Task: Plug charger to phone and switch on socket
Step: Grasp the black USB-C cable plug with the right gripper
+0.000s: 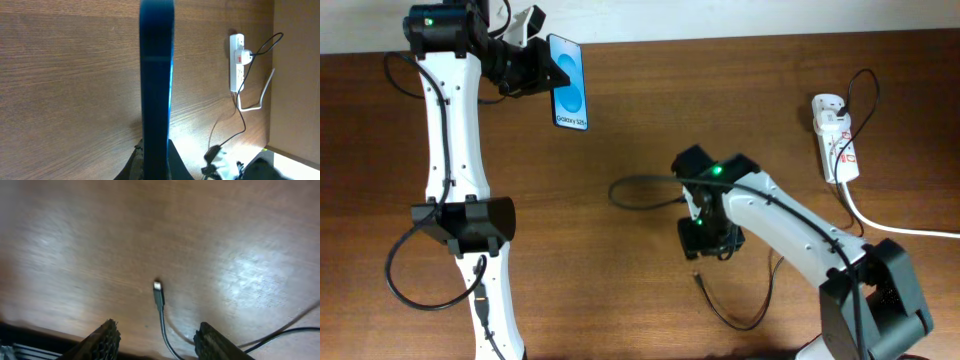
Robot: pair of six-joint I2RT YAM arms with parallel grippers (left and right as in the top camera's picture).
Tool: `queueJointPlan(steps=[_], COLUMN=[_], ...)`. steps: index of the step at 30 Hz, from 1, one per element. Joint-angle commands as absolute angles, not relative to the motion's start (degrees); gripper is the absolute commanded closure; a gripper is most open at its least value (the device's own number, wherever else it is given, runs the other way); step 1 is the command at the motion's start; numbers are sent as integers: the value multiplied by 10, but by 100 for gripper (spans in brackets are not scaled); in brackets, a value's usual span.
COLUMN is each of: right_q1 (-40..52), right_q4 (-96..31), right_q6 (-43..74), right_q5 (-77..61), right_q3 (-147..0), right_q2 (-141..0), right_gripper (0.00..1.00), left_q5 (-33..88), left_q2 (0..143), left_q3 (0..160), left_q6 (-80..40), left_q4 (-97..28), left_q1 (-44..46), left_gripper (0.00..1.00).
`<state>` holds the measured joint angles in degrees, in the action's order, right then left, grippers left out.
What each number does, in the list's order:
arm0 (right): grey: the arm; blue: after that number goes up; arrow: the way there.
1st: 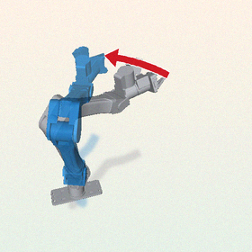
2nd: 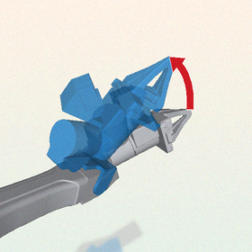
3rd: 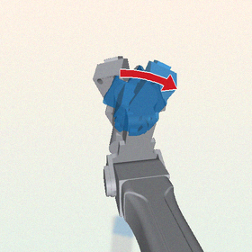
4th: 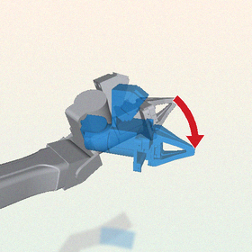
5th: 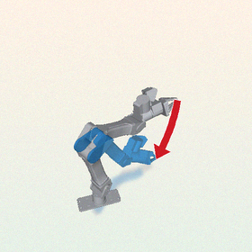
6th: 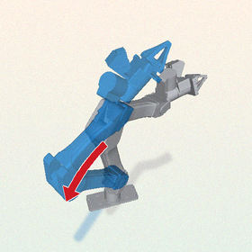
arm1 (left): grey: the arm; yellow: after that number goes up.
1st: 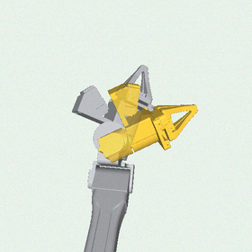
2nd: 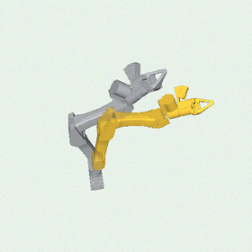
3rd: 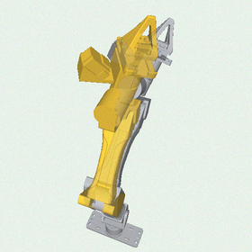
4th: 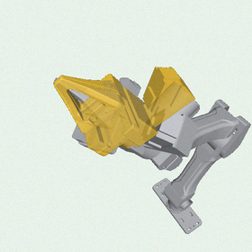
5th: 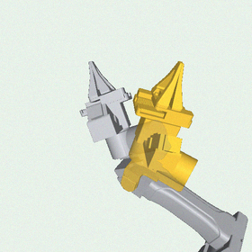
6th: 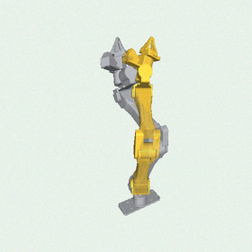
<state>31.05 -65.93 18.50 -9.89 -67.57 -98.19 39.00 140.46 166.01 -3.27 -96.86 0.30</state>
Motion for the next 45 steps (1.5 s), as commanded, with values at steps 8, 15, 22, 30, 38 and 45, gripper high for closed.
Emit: queueJointPlan(steps=[8, 15, 22, 30, 38, 45], right_q1=[399, 399, 399, 399, 397, 397], right_q4=[-602, -567, -542, -530, -505, -502], right_q6=[260, 276, 276, 276, 279, 279], right_q5=[-44, -60, -73, -74, -73, -68], right_q3=[-575, -532, -512, -507, -508, -508], right_q2=[-979, -979, -979, -979, -979, -979], right_gripper=[57, 63, 72, 79, 85, 70], left_q5=[400, 400, 400, 400, 412, 411], left_q2=[1399, 1399, 1399, 1399, 1399, 1399], left_q3=[1666, 1666, 1666, 1666, 1666, 1666], left_q6=[-39, -39, -39, -39, -38, -38], left_q4=[-967, -965, -966, -965, -965, -966], left_q1=[-1, -1, -1, -1, -1, -1], left_gripper=[100, 100, 100, 100, 100, 100])
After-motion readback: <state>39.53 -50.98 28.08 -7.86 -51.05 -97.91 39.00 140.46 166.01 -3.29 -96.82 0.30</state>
